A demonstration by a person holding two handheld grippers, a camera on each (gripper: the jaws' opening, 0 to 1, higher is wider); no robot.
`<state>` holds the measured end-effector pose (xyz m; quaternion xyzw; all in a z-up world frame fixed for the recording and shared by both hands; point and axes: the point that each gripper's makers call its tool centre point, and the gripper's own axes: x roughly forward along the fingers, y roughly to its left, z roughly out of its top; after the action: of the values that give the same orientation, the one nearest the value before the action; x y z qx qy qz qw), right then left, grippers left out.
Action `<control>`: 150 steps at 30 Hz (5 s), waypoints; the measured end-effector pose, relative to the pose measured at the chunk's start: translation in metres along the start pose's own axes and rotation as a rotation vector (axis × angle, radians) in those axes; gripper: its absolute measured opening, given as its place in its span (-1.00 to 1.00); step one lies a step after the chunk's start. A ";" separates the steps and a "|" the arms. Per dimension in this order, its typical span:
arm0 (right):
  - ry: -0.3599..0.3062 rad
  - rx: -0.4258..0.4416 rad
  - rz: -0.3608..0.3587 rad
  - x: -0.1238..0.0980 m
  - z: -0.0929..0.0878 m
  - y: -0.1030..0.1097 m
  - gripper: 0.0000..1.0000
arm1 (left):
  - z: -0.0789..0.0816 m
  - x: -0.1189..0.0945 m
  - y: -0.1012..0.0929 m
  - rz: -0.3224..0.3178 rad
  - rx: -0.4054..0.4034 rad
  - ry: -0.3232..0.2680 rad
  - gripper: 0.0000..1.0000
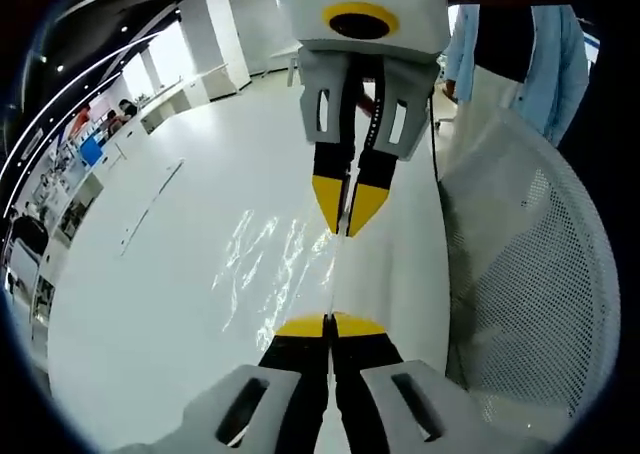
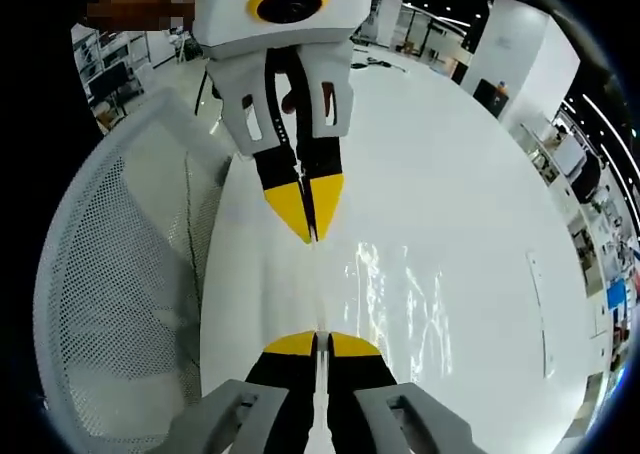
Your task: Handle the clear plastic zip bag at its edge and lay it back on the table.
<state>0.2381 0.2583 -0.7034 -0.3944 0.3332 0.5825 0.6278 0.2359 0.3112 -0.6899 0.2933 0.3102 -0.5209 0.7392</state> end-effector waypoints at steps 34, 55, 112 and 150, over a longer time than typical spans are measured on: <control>0.066 0.020 -0.026 -0.011 -0.035 0.002 -1.00 | -0.007 0.004 0.001 -0.013 -0.039 0.009 -1.00; 0.083 0.002 -0.043 -0.016 -0.041 0.006 -1.00 | -0.005 0.003 -0.006 0.007 0.001 0.019 -1.00; -0.073 0.082 -0.039 -0.024 -0.010 0.010 -0.71 | -0.013 0.006 -0.015 -0.004 0.138 0.032 -1.00; -0.027 0.136 0.028 0.013 -0.009 0.017 -1.00 | -0.002 0.015 -0.019 -0.001 0.223 -0.044 -1.00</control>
<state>0.2229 0.2565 -0.7204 -0.3383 0.3687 0.5726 0.6494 0.2219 0.2986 -0.7041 0.3621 0.2339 -0.5589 0.7084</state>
